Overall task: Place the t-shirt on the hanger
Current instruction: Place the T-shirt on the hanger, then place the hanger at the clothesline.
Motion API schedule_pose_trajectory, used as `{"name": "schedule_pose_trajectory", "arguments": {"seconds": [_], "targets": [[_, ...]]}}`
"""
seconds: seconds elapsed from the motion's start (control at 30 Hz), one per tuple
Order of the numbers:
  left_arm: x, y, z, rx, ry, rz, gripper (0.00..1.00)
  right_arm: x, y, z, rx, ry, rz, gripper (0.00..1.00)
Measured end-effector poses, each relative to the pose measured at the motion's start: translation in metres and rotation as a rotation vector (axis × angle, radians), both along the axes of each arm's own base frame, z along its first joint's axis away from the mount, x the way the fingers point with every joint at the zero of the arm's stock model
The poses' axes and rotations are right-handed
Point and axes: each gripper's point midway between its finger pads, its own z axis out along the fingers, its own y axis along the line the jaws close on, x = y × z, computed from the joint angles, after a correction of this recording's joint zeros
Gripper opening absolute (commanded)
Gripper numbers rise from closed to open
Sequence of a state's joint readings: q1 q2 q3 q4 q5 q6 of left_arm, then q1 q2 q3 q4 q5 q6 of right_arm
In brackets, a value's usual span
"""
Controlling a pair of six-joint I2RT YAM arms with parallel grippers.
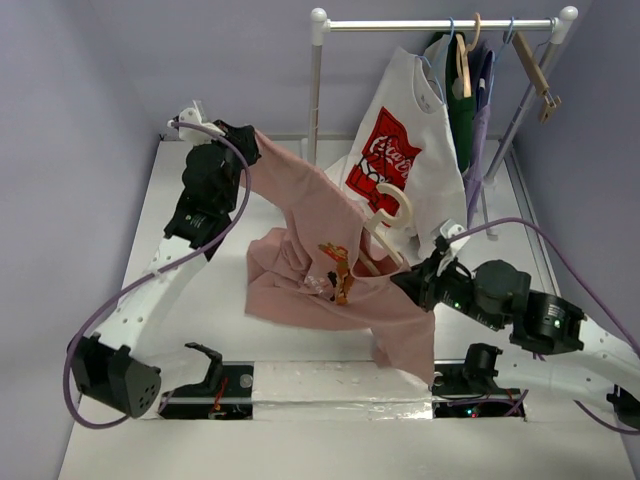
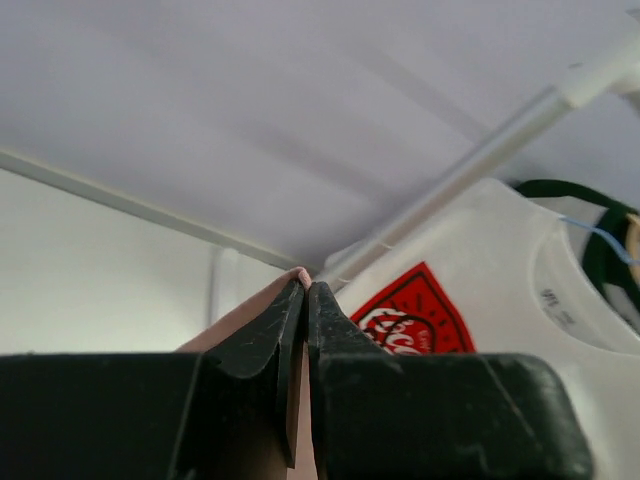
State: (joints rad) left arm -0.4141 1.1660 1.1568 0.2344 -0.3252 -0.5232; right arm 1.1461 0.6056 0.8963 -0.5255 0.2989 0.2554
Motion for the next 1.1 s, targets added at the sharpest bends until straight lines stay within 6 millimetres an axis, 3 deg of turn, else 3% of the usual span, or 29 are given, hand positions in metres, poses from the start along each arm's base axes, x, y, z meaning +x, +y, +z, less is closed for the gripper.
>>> {"name": "schedule_pose_trajectory", "arguments": {"seconds": [0.23,0.33,0.47,0.57,0.6,0.67,0.7,0.8,0.87,0.97,1.1], "targets": [[0.033,0.024,-0.032,0.036,0.091,0.066,0.00,-0.010,-0.020,0.043,0.050,-0.025,0.008,0.00],[0.036,0.027,-0.022,0.033,0.082,0.067,0.00,-0.015,-0.031,0.074,0.085,-0.054,0.013,0.00],[0.032,0.023,0.011,0.012,0.018,0.042,0.00,-0.020,-0.041,0.128,0.138,-0.105,0.021,0.00],[0.025,0.018,0.028,-0.006,-0.030,0.005,0.00,-0.018,-0.043,0.149,0.158,-0.133,0.015,0.00],[0.022,0.016,0.029,-0.010,-0.039,-0.009,0.01,-0.016,-0.042,0.151,0.153,-0.138,0.004,0.00],[0.014,0.016,0.023,-0.017,-0.053,-0.026,0.17,-0.008,-0.040,0.147,0.127,-0.139,-0.030,0.00],[0.007,0.017,0.014,-0.022,-0.050,-0.032,0.33,-0.003,-0.039,0.143,0.108,-0.136,-0.051,0.00],[-0.020,0.022,-0.026,-0.031,-0.010,-0.043,0.53,0.014,-0.035,0.125,0.032,-0.120,-0.133,0.00],[-0.038,0.022,-0.033,-0.041,-0.008,-0.060,0.59,0.027,-0.033,0.115,-0.027,-0.112,-0.194,0.00],[-0.071,0.014,-0.009,-0.070,-0.083,-0.119,0.67,0.045,-0.029,0.102,-0.119,-0.110,-0.282,0.00],[-0.116,0.007,0.031,-0.105,-0.211,-0.203,0.69,0.073,-0.022,0.100,-0.236,-0.134,-0.396,0.00]]}}
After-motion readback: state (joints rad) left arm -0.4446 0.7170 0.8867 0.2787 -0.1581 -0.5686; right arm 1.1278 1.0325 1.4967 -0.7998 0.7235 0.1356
